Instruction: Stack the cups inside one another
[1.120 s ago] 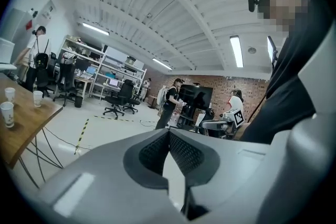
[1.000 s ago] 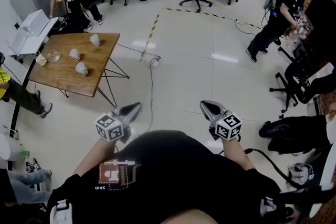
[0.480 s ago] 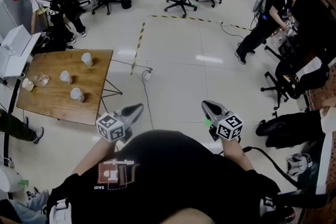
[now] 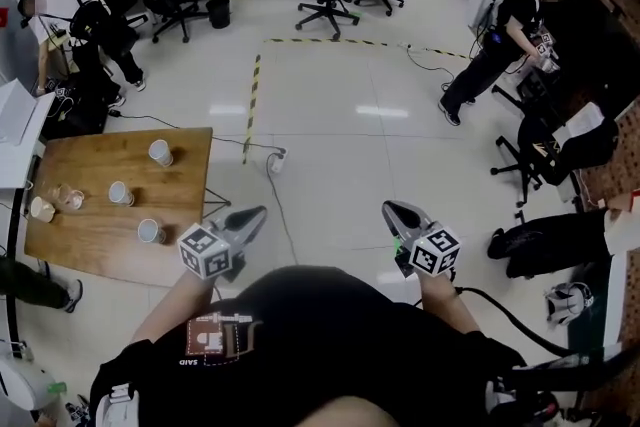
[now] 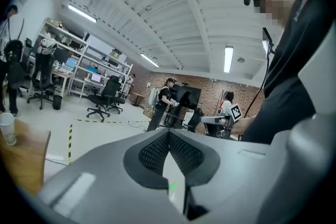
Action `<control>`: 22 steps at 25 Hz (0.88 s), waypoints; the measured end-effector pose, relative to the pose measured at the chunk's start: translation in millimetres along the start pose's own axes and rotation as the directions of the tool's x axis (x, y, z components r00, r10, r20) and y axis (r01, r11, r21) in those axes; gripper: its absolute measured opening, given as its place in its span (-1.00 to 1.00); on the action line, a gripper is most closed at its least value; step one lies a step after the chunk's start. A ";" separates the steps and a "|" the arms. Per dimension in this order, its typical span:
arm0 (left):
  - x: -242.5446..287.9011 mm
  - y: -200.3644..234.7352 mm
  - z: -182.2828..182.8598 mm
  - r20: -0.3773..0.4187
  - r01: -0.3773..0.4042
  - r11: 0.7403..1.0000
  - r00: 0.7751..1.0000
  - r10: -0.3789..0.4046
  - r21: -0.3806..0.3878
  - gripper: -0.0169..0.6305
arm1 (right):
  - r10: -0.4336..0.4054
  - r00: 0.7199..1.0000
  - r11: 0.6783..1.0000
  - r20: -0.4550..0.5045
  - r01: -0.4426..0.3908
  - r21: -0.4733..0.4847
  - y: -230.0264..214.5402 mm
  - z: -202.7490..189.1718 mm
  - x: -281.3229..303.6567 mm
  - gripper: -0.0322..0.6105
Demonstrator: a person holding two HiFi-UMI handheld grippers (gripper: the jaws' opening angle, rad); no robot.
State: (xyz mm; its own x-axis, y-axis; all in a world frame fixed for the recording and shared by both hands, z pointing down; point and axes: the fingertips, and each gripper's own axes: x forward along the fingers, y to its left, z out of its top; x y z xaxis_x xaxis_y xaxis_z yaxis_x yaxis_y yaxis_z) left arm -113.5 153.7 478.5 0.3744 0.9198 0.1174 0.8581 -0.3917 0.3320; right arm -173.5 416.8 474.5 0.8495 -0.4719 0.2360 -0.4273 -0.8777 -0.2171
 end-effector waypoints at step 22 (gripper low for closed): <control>149.2 96.0 59.4 0.074 -0.295 0.955 0.952 0.296 -0.023 -0.94 | 0.307 0.949 0.940 -0.074 -0.314 -0.131 -189.7 83.7 168.2 -0.86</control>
State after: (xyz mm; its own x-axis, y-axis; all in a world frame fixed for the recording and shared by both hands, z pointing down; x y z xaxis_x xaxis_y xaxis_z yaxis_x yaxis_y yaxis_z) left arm 45.6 251.9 472.4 0.6363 0.7586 0.1405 0.7014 -0.6447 0.3041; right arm 76.4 511.0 476.1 0.6521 -0.7232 0.2275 -0.7093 -0.6879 -0.1540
